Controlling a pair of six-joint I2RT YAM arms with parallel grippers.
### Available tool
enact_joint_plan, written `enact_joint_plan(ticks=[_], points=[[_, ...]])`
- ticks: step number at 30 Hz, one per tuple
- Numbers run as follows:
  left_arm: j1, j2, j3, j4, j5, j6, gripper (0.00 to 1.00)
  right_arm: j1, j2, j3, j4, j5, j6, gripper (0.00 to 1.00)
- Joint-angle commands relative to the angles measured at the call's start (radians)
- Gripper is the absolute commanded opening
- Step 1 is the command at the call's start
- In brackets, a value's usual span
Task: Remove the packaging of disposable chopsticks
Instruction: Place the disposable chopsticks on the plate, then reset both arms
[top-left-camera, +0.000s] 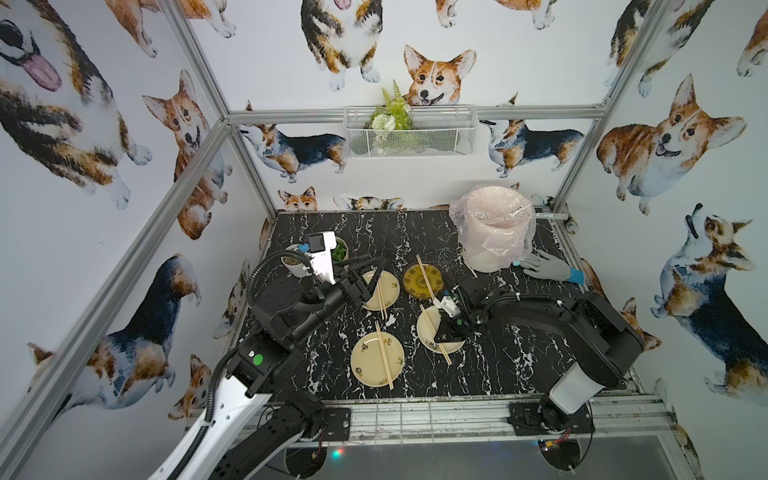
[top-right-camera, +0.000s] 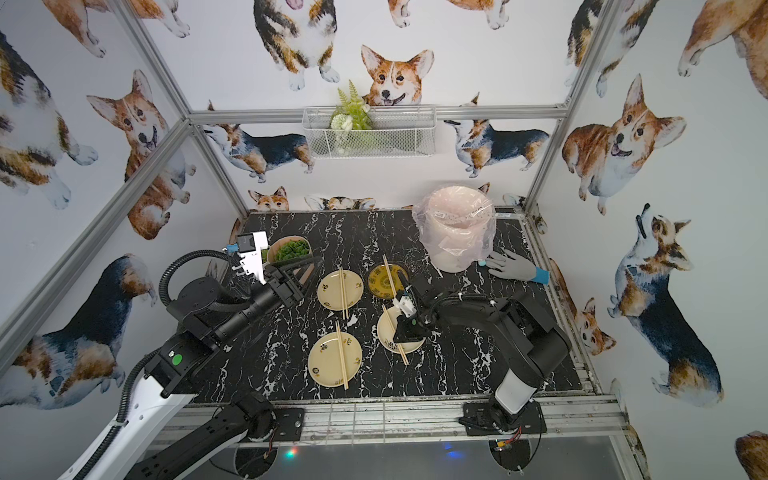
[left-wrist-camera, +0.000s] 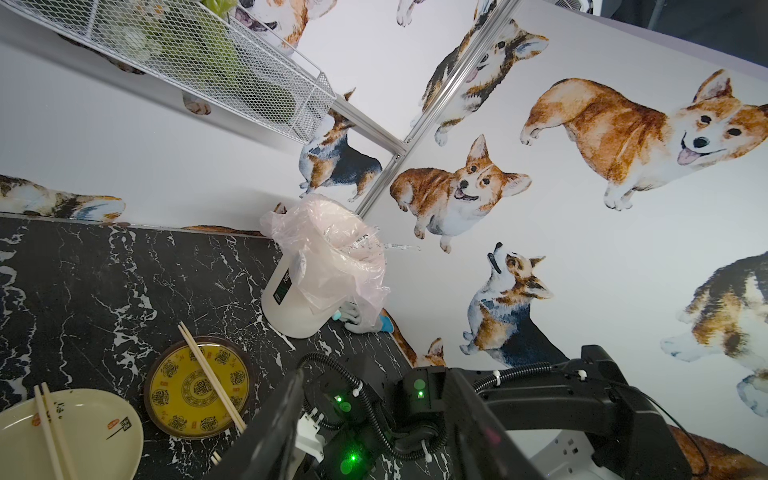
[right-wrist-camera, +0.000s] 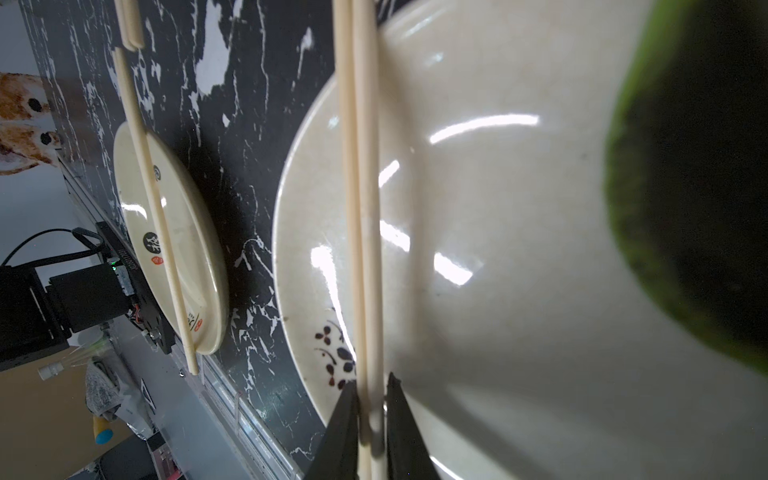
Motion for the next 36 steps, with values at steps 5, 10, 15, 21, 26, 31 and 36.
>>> enact_joint_plan(ticks=[5,10,15,21,26,31,36], points=[[0.001,-0.004,0.001,0.014,0.0,0.001,0.57,-0.001,-0.022,0.008,-0.039,0.019,-0.014,0.19],[0.001,-0.005,0.002,0.017,0.0,0.002,0.57,-0.001,-0.05,0.02,-0.059,0.029,-0.014,0.28],[0.001,-0.008,-0.002,0.014,-0.006,0.007,0.57,-0.001,-0.092,0.037,-0.104,0.043,-0.022,0.36],[0.001,-0.013,0.016,-0.124,-0.211,0.087,0.57,-0.001,-0.21,0.039,-0.21,0.106,-0.014,0.43],[0.001,0.006,-0.031,-0.167,-0.555,0.168,0.57,-0.002,-0.394,0.054,-0.309,0.23,0.001,0.46],[0.008,0.032,-0.18,0.044,-0.814,0.437,0.64,-0.029,-0.587,0.125,-0.361,0.601,-0.006,0.53],[0.107,0.076,-0.361,0.343,-0.891,0.644,0.7,-0.156,-0.754,0.007,-0.149,1.024,-0.051,0.73]])
